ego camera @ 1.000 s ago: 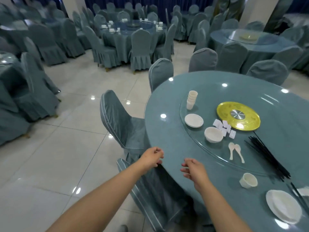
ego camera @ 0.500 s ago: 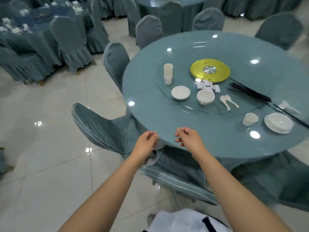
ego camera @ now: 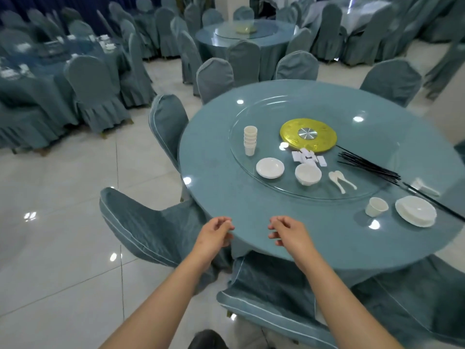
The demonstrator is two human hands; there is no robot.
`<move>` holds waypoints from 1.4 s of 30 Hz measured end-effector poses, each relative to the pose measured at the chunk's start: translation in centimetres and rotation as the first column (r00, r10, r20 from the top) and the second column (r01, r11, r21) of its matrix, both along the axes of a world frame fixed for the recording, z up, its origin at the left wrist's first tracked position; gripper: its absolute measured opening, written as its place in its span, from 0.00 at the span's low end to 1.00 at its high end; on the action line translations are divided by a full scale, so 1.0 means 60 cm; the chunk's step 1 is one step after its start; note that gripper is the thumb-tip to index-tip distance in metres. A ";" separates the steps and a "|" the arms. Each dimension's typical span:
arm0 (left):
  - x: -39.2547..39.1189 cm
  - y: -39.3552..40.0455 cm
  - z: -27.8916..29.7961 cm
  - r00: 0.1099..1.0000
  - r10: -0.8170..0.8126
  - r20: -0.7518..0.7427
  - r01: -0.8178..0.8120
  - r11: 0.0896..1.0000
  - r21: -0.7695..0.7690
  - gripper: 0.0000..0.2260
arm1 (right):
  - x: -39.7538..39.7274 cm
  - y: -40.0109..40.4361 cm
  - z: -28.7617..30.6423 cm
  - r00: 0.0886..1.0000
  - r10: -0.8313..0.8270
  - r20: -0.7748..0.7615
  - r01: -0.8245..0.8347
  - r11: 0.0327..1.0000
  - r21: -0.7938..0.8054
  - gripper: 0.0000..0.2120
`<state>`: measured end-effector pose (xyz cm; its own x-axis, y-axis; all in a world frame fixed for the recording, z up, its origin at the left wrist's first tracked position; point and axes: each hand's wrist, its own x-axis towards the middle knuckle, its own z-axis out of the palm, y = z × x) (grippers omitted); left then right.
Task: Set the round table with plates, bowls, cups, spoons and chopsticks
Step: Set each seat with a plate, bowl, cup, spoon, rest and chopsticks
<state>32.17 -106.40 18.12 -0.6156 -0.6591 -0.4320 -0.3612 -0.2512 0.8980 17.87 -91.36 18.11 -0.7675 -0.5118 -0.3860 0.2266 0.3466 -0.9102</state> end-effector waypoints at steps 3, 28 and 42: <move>-0.010 -0.053 -0.011 0.999 -0.040 0.006 0.040 0.999 -0.002 0.09 | 0.008 -0.047 -0.005 0.999 -0.031 0.007 0.031 1.000 0.006 0.07; -0.069 -0.412 -0.107 0.863 -0.500 0.079 0.503 0.864 -0.030 0.03 | 0.082 -0.392 -0.041 0.933 -0.354 -0.063 0.360 0.918 0.167 0.05; -0.118 -0.440 -0.088 0.815 -0.578 0.036 0.579 0.814 -0.037 0.04 | 0.036 -0.424 -0.059 0.921 -0.384 -0.067 0.389 0.905 0.172 0.04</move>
<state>25.09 -132.82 12.82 -0.8801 -0.2029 -0.4293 -0.4472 0.0500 0.8930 20.00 -116.83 14.56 -0.9041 -0.0974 -0.4161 0.3487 0.3945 -0.8501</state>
